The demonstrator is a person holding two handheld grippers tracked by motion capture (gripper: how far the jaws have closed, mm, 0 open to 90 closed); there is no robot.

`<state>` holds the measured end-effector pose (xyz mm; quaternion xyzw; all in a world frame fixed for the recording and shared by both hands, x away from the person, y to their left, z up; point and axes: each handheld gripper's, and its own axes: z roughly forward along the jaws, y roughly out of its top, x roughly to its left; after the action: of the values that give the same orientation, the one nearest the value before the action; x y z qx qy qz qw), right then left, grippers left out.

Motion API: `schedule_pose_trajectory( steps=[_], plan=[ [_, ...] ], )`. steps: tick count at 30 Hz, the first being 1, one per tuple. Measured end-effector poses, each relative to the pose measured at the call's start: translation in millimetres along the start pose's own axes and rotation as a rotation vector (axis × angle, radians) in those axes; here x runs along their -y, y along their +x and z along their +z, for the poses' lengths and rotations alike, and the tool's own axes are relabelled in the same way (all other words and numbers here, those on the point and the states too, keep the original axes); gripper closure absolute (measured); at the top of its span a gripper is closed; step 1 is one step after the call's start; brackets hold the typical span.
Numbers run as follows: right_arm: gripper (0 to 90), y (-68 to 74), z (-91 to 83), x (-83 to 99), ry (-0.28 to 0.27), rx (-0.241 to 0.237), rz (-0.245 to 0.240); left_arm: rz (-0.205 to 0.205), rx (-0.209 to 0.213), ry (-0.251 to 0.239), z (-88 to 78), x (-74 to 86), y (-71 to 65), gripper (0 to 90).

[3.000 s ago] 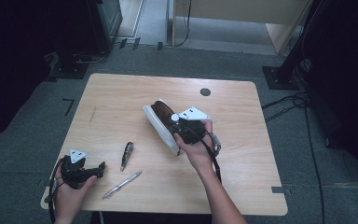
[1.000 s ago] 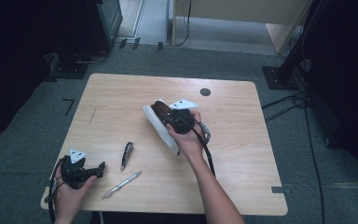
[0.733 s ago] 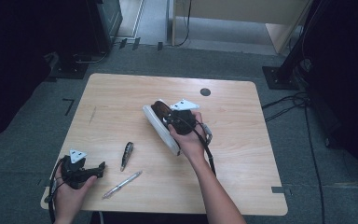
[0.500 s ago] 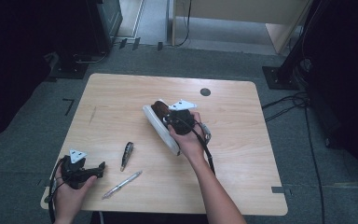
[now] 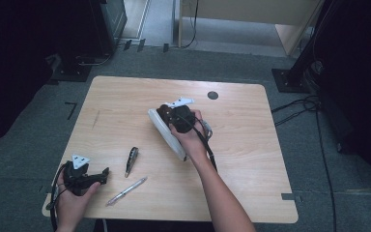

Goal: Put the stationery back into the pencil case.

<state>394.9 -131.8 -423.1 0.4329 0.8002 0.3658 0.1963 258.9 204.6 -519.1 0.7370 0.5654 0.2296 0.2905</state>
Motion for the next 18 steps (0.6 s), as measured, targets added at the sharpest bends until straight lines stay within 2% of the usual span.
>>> schedule_pose_trajectory(
  steps=[6, 11, 13, 18],
  plan=[
    [85.4, -1.9, -7.6, 5.3, 0.007, -0.021, 0.002, 0.000, 0.000, 0.000, 0.0, 0.0, 0.0, 1.2],
    [85.4, -3.2, -18.5, 18.1, 0.010, -0.028, -0.003, 0.001, 0.000, 0.001, 0.0, 0.0, 0.0, 1.2],
    [84.9, -4.3, -23.2, 24.1, 0.005, -0.033, 0.008, 0.000, 0.000, 0.000, 0.0, 0.0, 0.0, 1.2],
    [83.5, -6.7, -41.9, 33.9, -0.050, -0.036, 0.041, 0.000, 0.000, 0.001, -0.1, 0.0, 0.0, 1.2]
  ],
)
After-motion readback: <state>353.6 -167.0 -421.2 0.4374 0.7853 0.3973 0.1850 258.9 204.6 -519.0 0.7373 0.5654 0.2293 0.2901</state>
